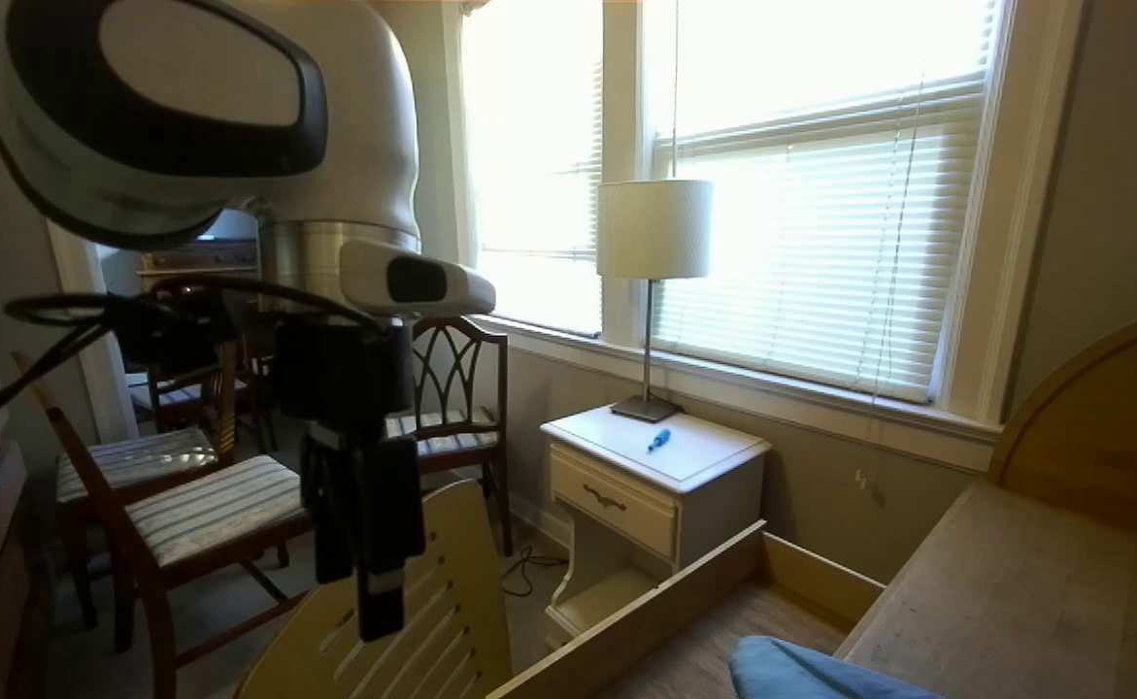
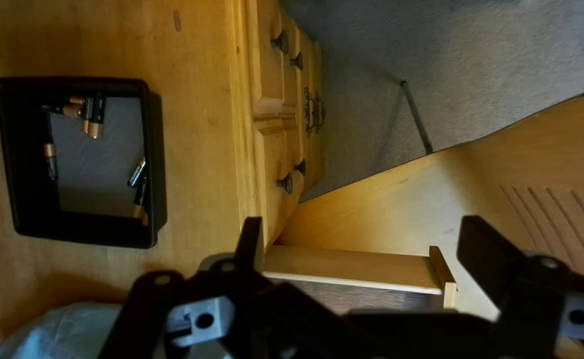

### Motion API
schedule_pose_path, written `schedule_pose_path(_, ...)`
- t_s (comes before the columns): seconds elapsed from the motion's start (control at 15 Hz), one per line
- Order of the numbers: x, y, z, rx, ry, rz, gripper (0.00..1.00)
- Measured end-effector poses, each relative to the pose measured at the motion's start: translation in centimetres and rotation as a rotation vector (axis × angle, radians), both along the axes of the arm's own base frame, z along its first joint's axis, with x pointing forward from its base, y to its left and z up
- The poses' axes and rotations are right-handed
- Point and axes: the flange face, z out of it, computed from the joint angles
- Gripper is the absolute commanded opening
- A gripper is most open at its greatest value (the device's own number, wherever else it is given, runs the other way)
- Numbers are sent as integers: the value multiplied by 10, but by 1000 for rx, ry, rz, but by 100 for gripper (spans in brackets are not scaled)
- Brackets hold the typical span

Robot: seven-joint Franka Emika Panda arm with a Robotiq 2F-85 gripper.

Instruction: Open the topmost drawer on the right.

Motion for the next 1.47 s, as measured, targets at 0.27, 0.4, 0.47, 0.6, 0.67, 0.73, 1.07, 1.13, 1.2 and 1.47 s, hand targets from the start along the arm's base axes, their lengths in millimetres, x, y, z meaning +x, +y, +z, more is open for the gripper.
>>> schedule_pose_path(0.27,-1,15,-47,-45,18,79,100)
schedule_pose_path(0.4,-3,24,-74,-69,35,134,100)
schedule_pose_path(0.47,-4,28,-87,-85,36,158,100)
schedule_pose_path(0.6,-3,35,-107,-121,27,186,100)
schedule_pose_path(0.67,-1,38,-115,-141,20,187,100)
schedule_pose_path(0.73,0,41,-123,-155,13,168,100)
schedule_pose_path(1.07,4,51,-140,-198,-33,0,100)
schedule_pose_path(1.13,5,50,-140,-200,-38,-7,100)
schedule_pose_path(1.2,6,49,-139,-201,-40,-11,100)
schedule_pose_path(1.47,6,51,-140,-209,-45,-15,100)
